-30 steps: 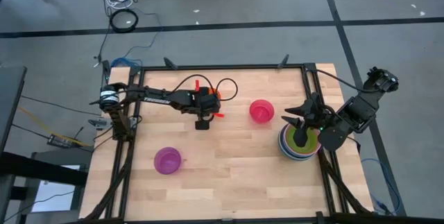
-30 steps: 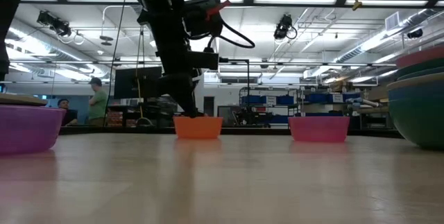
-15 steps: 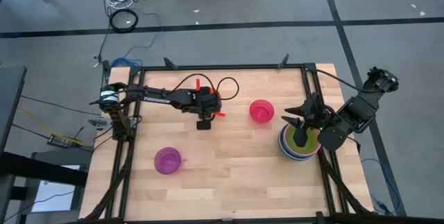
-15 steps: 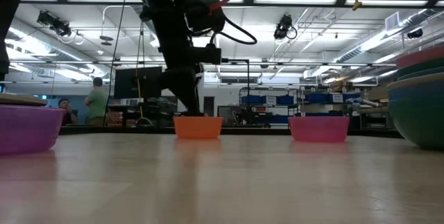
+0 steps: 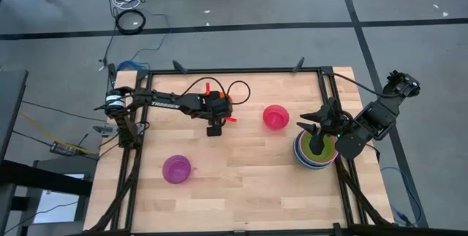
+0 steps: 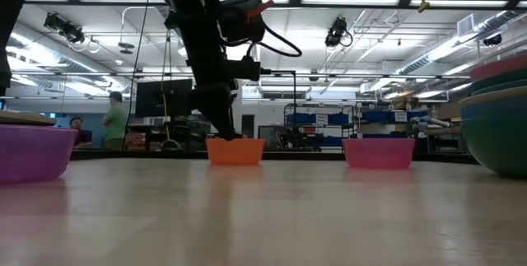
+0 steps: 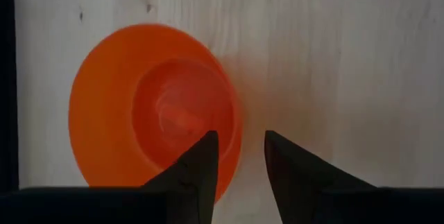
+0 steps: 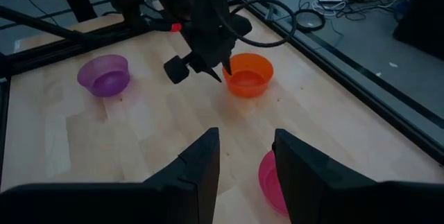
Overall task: Nest bowls inside each other
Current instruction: Stack the orange bowl on top of the light green bowl
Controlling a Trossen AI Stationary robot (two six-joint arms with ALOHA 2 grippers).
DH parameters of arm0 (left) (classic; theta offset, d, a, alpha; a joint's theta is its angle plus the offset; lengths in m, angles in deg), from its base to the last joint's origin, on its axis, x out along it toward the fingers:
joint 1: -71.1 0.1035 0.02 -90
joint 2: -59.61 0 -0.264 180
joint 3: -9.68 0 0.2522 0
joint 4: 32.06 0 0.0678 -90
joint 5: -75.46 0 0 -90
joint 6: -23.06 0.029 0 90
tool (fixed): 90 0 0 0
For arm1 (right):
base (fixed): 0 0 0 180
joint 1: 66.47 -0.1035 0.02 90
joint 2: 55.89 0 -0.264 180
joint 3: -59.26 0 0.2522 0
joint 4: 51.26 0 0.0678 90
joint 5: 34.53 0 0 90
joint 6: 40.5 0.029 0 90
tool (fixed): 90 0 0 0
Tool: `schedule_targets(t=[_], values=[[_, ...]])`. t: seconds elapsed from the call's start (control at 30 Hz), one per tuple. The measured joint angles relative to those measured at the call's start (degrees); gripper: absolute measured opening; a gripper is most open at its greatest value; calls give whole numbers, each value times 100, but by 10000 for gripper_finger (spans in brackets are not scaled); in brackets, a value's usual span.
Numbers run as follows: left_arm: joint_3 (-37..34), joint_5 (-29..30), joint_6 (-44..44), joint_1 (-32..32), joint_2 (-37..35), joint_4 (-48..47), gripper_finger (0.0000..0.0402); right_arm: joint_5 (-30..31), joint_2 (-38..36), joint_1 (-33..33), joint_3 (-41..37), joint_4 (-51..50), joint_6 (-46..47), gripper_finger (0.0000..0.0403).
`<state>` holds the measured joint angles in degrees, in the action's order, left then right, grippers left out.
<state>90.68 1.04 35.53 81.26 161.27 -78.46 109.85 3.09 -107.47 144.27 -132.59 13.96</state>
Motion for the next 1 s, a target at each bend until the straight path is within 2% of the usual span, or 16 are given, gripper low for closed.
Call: schedule_targets(t=[0.3, 0.37, 0.5, 0.6, 0.7, 0.8, 1.0], values=[[-3, -120, 21, 58, 491, 167, 115, -10, 41, -2, 0, 26, 0, 126], [0, -57, 51, 60, 568, 179, 95, -14, 100, -2, 0, 28, 0, 126], [114, -88, 61, 61, 573, -6, 17, -16, 228, 0, 0, -8, -2, 126], [326, -73, 84, 7, 548, -230, 7, -5, 298, 65, 0, -55, -15, 126], [765, -83, 111, -211, 510, -177, 6, 172, 303, 117, 0, -138, 35, 126], [1531, -365, 297, -590, 488, -17, 4, 591, 282, 45, 0, -73, -134, 126], [2954, -1027, 972, -1283, 526, 941, 3, 1552, 143, -482, -2, 959, -1363, 125]])
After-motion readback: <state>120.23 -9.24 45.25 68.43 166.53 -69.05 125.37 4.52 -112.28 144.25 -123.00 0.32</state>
